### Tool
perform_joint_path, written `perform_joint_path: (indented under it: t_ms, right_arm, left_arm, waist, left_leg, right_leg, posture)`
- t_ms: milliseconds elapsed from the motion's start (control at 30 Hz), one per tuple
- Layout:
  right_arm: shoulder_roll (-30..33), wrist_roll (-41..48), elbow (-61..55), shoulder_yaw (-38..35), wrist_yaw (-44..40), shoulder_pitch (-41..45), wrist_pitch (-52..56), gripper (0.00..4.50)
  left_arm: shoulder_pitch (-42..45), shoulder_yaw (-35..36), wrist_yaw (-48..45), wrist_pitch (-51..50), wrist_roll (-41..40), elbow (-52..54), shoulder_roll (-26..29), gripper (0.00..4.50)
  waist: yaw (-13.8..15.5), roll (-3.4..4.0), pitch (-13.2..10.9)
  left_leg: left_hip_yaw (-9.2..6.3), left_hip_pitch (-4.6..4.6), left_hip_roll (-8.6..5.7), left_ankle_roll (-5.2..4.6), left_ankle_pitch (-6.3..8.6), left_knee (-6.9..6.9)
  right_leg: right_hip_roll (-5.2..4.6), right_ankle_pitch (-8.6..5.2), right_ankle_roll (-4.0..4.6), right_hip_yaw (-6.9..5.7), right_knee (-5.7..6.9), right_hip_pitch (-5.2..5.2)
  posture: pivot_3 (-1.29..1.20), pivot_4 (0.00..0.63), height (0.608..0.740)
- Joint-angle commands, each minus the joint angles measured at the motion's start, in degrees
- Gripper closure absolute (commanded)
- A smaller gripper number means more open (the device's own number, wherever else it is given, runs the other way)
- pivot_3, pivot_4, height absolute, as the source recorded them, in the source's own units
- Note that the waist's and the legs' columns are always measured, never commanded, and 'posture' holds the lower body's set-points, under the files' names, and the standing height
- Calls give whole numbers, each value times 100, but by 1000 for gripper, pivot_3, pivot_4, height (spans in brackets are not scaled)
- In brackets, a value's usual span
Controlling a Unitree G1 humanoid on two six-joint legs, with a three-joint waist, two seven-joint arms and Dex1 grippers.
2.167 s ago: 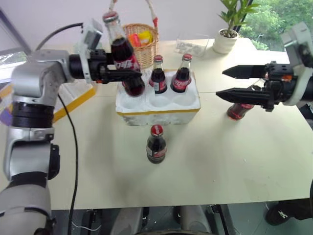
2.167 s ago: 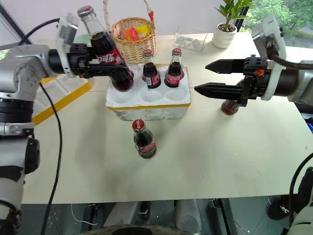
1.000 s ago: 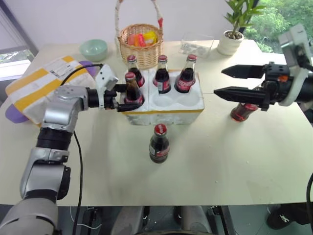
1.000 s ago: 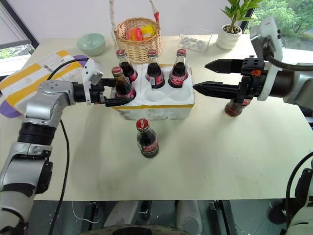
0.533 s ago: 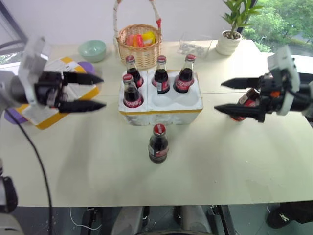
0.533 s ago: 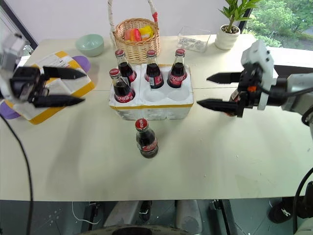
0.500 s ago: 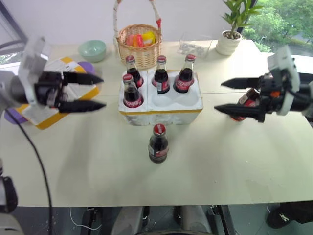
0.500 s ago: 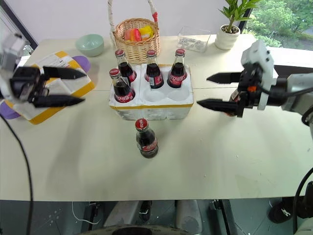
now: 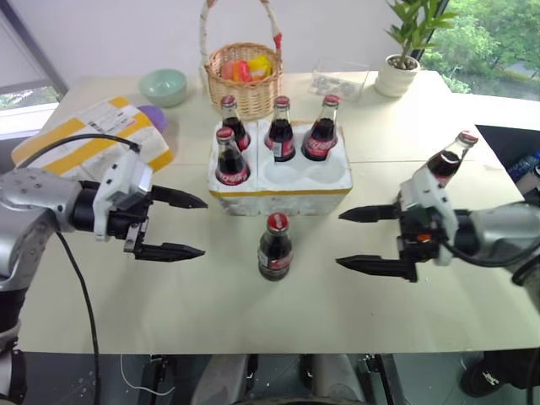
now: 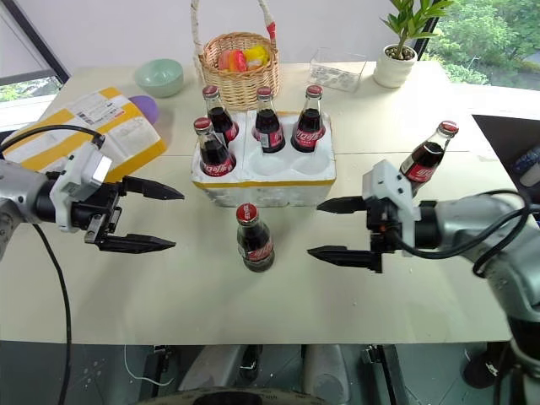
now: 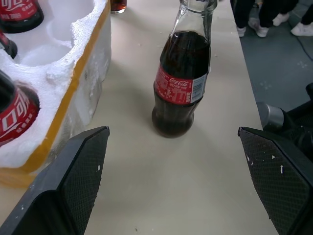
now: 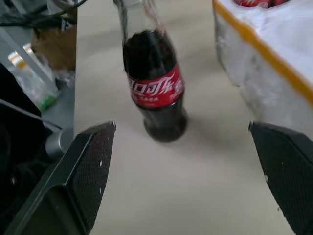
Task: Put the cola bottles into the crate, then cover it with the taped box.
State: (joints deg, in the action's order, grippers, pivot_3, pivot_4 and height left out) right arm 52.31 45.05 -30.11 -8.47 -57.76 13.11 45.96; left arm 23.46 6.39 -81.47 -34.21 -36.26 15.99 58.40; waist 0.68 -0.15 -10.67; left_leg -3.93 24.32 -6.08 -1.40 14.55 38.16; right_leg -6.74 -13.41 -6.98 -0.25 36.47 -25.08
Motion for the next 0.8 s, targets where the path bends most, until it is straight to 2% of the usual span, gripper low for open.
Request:
perform_joint_path:
  t_ms: [33,200,467,800]
  right_arm:
    - [-303,-245,-53,191,121,-207,-446,0]
    - [-740,-471,225,621,52,-35,-773,0]
    - [-845,-928,477,1507,-577,390,-1202,0]
    - [-1609,-1426,1276,2109,-481,1087,-1347,0]
  left_arm:
    - [-20,2,-10,172,35,35,18,92]
    - [147,-27,83,133,-29,-51,-57,92]
    - [217,-87,167,163,25,-26,-118,92]
    - [276,-72,247,6,-58,64,-60,92]
  waist:
    - [1,0,0]
    - [-4,0,0]
    - [-4,0,0]
    - [-17,-1,0]
  left_leg:
    - [0,-1,-1,1,0,0]
    - [0,-5,0,5,-3,0]
    - [-1,-11,0,6,-4,-1]
    - [-1,-28,1,9,-5,-2]
  right_leg:
    - [0,0,0,0,0,0]
    - [4,0,0,-1,1,3]
    - [6,0,0,-2,-1,9]
    - [9,0,0,-2,-1,22]
  posture:
    - [0,150,739]
    - [0,150,739]
    - [0,150,739]
    - [0,150,739]
